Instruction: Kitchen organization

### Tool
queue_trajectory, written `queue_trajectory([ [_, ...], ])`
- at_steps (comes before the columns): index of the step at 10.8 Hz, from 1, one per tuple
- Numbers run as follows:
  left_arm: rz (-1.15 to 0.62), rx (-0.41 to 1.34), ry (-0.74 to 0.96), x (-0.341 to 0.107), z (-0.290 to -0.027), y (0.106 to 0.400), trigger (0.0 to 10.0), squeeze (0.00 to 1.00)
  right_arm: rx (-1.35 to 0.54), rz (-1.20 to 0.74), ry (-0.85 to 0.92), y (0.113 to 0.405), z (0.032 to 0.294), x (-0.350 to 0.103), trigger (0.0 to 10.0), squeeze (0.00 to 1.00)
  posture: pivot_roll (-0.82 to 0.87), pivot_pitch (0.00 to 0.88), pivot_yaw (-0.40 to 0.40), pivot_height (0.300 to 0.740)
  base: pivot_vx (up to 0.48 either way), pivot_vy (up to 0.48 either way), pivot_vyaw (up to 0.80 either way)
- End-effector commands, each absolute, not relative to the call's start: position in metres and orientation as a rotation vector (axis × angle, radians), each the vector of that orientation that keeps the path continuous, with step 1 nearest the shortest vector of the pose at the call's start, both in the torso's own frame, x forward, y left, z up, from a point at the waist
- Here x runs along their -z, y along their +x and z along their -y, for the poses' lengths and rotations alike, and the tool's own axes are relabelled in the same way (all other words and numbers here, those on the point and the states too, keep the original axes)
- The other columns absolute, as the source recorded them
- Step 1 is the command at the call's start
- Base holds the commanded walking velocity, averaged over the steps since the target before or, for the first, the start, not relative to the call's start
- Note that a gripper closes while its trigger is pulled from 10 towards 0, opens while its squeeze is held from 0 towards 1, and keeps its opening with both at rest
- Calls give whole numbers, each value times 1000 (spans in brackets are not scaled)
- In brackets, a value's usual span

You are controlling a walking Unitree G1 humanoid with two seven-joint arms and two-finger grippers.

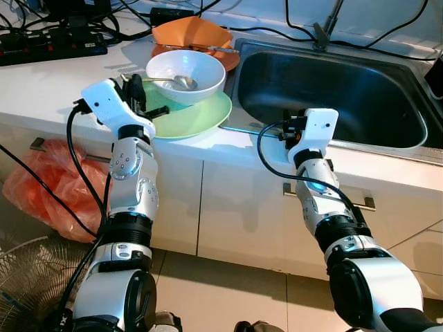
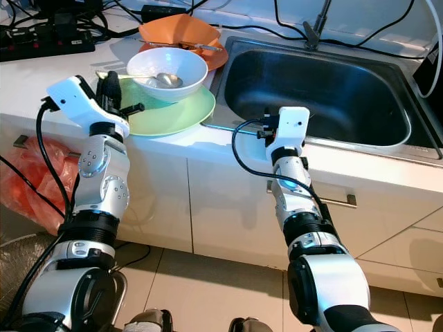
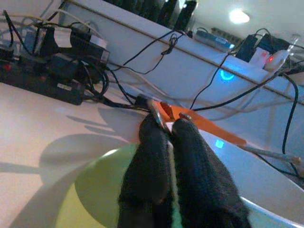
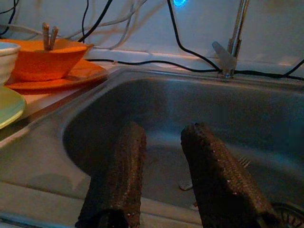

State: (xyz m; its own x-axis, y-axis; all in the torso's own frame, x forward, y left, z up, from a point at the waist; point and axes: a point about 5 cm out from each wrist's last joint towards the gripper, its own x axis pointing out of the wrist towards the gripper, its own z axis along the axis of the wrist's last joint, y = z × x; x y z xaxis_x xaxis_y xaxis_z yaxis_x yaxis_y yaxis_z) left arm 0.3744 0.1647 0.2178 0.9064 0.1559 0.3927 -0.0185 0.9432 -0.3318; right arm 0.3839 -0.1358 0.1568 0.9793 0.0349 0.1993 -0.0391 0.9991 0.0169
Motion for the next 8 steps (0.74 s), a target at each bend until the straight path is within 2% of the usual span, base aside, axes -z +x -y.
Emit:
queue_trajectory([
  [1, 443, -69, -330, -224, -159, 376, 0, 0, -33, 192, 22, 383, 138, -155, 10000, 0, 97, 75, -86, 740, 0, 0, 0],
  [5, 492, -39, -350, -231, -156, 374, 0, 0, -35, 192, 20, 383, 138, -155, 10000, 0, 98, 70, -88, 740, 0, 0, 0],
  [8, 595, 57, -377, -258, -142, 366, 0, 0, -33, 195, 18, 383, 139, -156, 10000, 0, 98, 72, -89, 740, 0, 0, 0],
])
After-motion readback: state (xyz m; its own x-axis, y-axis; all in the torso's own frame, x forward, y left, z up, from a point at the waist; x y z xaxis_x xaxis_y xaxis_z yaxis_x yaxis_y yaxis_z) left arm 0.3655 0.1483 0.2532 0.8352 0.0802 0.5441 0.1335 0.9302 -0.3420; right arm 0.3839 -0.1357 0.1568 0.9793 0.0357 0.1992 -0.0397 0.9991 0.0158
